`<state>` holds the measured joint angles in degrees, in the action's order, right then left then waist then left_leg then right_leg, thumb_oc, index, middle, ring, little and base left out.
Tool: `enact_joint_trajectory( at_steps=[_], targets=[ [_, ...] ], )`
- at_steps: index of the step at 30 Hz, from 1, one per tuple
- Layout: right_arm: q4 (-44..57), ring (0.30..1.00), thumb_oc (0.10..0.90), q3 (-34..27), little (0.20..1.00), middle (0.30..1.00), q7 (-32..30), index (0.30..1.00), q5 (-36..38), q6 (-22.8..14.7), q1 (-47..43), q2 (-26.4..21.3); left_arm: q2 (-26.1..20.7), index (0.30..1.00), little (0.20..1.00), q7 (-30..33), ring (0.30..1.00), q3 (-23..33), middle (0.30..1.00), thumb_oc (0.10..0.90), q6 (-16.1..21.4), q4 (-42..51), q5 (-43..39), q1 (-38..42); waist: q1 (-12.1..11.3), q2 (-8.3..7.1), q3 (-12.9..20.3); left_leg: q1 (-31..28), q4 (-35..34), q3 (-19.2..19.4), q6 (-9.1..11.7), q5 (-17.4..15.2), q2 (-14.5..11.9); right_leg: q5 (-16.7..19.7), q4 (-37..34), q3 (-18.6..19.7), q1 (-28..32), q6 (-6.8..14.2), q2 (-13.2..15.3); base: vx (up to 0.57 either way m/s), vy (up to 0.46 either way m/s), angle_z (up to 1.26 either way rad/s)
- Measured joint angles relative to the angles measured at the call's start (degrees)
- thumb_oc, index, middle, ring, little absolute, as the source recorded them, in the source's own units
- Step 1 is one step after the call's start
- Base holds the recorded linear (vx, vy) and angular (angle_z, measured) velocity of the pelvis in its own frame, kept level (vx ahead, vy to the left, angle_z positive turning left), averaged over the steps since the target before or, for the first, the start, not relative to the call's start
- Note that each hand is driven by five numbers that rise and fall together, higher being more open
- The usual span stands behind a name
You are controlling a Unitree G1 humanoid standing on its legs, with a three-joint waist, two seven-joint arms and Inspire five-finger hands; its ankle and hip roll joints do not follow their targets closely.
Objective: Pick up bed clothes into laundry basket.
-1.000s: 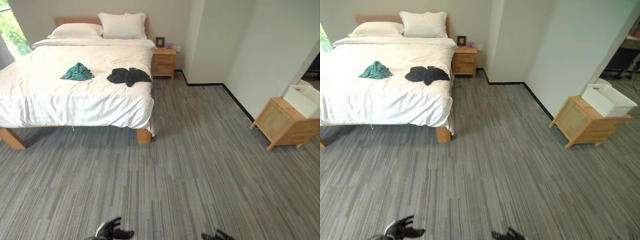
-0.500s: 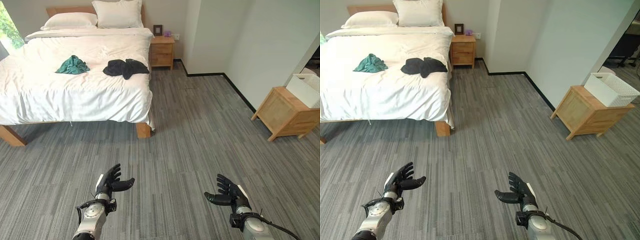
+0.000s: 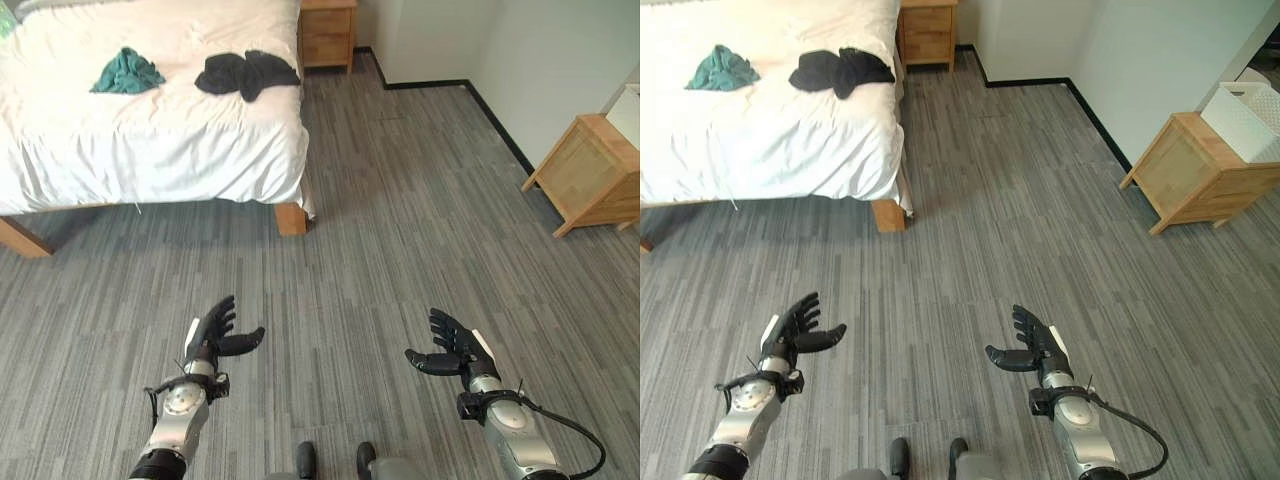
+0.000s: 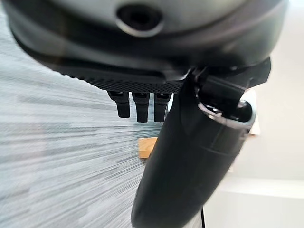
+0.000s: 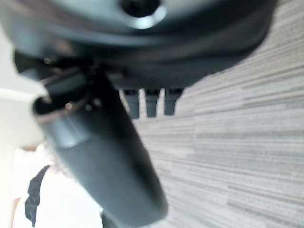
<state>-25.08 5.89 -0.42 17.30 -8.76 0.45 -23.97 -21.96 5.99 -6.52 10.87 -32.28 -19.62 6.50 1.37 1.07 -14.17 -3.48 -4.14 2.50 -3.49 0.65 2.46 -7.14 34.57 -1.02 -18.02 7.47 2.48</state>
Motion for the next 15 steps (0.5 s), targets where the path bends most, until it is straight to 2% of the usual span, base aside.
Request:
enact_joint_trajectory(
  at_steps=[2, 3, 4, 7, 8, 9, 10, 11, 12, 13, 14, 15],
  targets=[
    [2.60, 0.900, 0.800, -0.08, 0.900, 0.900, 0.04, 0.900, 0.67, -0.14, 1.16, 0.00, -0.23, 0.900, 0.900, 0.21, 0.900, 0.08, 0.900, 0.800, -0.02, 1.26, -0.04, 0.25, 1.09, -0.32, -0.86, 0.00, -0.07, -0.80, -0.32, -0.30, 0.75, -0.12, -2.49, 0.56, -4.31, -0.72, 1.33, 0.40, -0.075, 0.32],
    [3.41, 0.900, 0.800, -0.06, 0.900, 0.900, 0.08, 0.900, 1.11, -0.19, 1.70, 0.05, -0.23, 0.900, 0.900, 0.59, 0.900, 0.10, 0.900, 0.800, -0.02, 1.72, -0.21, 0.75, 2.14, -0.44, -1.49, -0.09, 0.33, -1.76, -0.10, -0.56, 1.02, 0.44, -7.66, 1.57, -6.66, -0.51, 2.19, 0.69, -0.161, 0.64],
    [3.22, 0.900, 0.800, -0.06, 0.900, 0.900, -0.18, 0.900, 1.40, -0.19, 2.03, 0.07, 0.04, 0.900, 0.900, 0.75, 0.900, -0.20, 0.900, 0.800, 0.01, 1.20, -0.59, 2.09, 3.86, -0.49, -1.62, 0.94, 1.91, -3.85, 0.11, -1.52, 1.19, 1.27, -17.53, 2.66, -6.41, 0.71, 3.02, 0.69, -0.181, 0.75],
    [2.84, 0.900, 0.800, -0.11, 0.900, 0.900, -0.63, 0.900, 1.76, -0.18, 2.28, 0.68, 0.48, 0.900, 0.900, 0.83, 0.900, -0.22, 0.900, 0.800, 0.10, 1.15, -1.29, 3.95, 4.40, -1.81, -2.16, 0.63, 3.60, -6.33, 0.82, -3.98, 1.48, 5.40, -30.54, 3.81, -6.73, 2.12, 4.54, 0.49, -0.157, 0.49],
    [2.87, 0.900, 0.800, -0.53, 0.900, 0.900, -0.76, 0.900, 1.86, -0.18, 2.73, 1.42, 1.05, 0.900, 0.900, 0.83, 0.900, -0.21, 0.900, 0.800, 0.10, 1.39, -2.14, 3.98, 4.56, -2.28, -1.89, 0.76, 5.01, -7.28, 1.09, -5.77, 1.39, 6.21, -33.81, 2.49, -6.52, 2.72, 5.21, 0.38, -0.147, 0.55],
    [2.87, 0.900, 0.800, -1.28, 0.900, 0.900, -0.89, 0.900, 1.94, -0.15, 3.28, 2.38, 1.95, 0.900, 0.900, 0.78, 0.900, -0.24, 0.900, 0.800, 0.10, 1.55, -2.86, 3.97, 4.93, -2.48, -1.73, 0.48, 6.20, -8.79, 1.33, -7.35, 0.87, 7.17, -35.22, -0.01, -5.47, 2.20, 5.86, 0.72, -0.358, 0.78],
    [2.87, 0.900, 0.800, -1.32, 0.900, 0.900, -0.83, 0.900, 2.01, -0.07, 4.06, 2.62, 2.77, 0.900, 0.900, 0.49, 0.900, -0.31, 0.900, 0.800, 0.09, 1.74, -2.90, 3.05, 5.61, -2.33, -1.37, -1.87, 5.11, -11.04, 2.71, -8.97, -1.00, 8.58, -33.21, -1.96, -3.28, 1.17, 5.48, 0.73, -0.351, 0.99],
    [2.88, 0.900, 0.800, -1.52, 0.900, 0.900, -0.85, 0.900, 2.03, -0.06, 5.02, 2.86, 3.97, 0.900, 0.900, 0.16, 0.900, -0.61, 0.900, 0.800, 0.03, 1.81, -3.08, 1.99, 6.27, -1.90, -0.81, -4.11, 4.30, -12.83, 4.23, -9.65, -2.72, 8.91, -28.34, -2.10, -1.10, -0.05, 4.42, 0.71, -0.345, 1.11],
    [2.76, 0.900, 0.800, -2.09, 0.900, 0.900, -0.86, 0.900, 2.06, -0.05, 5.83, 3.11, 4.59, 0.900, 0.900, -0.08, 0.900, -0.98, 0.900, 0.800, 0.15, 1.81, -4.01, 1.25, 6.63, -1.82, -0.54, -3.97, 8.48, -14.33, 6.34, -11.88, -3.58, 9.24, -24.46, -2.23, -0.07, -2.36, 3.53, 0.19, -0.075, 0.91],
    [2.56, 0.900, 0.800, -2.30, 0.900, 0.900, -0.97, 0.900, 2.07, -0.01, 6.07, 3.11, 5.15, 0.900, 0.900, -0.15, 0.900, -1.31, 0.900, 0.800, 0.18, 1.62, -4.78, 0.85, 6.90, -1.86, -0.42, -2.85, 13.39, -13.86, 8.21, -13.33, -4.71, 10.04, -22.45, -2.78, -0.02, -3.31, 3.12, 0.60, -0.392, 0.63],
    [1.03, 0.900, 0.800, -2.32, 0.900, 0.900, -0.93, 0.900, 2.06, -0.20, 5.32, 2.52, 6.67, 0.900, 0.900, -0.71, 0.900, -2.51, 0.900, 0.800, -0.16, 1.24, -5.09, -1.88, 5.83, -0.24, 1.97, 0.42, 25.05, -13.06, 10.44, -13.85, -7.12, 8.52, -21.18, -4.49, 2.52, -6.65, -0.22, 0.56, -0.502, 0.24],
    [0.70, 0.900, 0.800, -2.43, 0.900, 0.900, -1.02, 0.900, 2.09, -0.26, 4.49, 2.30, 6.88, 0.900, 0.900, -0.71, 0.900, -2.90, 0.900, 0.800, -0.44, 1.00, -5.09, -2.25, 5.60, 0.32, 2.55, 2.41, 30.79, -12.71, 11.31, -13.23, -7.98, 7.46, -20.11, -5.32, 3.10, -7.24, -1.37, 0.56, -0.498, 0.11]
  ],
)
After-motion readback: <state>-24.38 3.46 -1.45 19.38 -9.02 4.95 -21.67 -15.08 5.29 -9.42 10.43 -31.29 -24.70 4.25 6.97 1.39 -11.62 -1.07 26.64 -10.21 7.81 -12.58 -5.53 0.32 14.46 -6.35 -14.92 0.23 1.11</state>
